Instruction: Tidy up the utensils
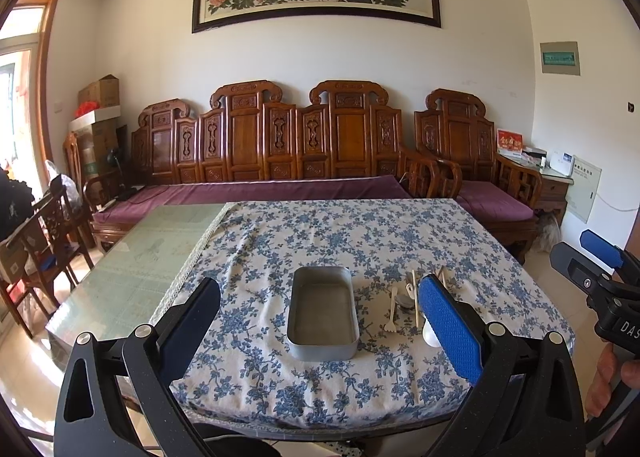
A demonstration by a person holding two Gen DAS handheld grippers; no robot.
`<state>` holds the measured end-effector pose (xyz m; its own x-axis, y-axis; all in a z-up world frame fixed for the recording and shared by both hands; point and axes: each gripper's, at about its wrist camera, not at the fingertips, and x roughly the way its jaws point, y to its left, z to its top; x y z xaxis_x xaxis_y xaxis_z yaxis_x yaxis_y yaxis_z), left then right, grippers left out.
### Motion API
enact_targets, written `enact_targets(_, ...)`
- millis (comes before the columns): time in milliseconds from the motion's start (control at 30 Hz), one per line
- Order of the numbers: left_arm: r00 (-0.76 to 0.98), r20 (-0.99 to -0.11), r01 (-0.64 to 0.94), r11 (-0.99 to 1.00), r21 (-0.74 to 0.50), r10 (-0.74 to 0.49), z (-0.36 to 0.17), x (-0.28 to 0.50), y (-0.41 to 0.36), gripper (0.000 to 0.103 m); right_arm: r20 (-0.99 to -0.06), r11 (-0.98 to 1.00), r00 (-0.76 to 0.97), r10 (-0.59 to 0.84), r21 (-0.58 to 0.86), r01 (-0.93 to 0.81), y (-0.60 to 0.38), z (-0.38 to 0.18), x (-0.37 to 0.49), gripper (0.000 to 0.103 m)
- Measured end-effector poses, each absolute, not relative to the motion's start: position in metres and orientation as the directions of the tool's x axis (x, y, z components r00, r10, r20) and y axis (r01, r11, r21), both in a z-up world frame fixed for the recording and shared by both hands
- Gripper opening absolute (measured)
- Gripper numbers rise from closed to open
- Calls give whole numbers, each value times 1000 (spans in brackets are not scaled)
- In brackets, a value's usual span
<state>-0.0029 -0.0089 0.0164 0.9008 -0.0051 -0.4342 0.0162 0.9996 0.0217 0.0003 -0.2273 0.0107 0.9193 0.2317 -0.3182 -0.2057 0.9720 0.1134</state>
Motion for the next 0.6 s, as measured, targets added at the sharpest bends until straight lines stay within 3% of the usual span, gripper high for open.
enact_targets(600,907,-421,28,999,23,-16,22,-8,-9,96,-317,972,920,232,116,-205,-224,11,0,100)
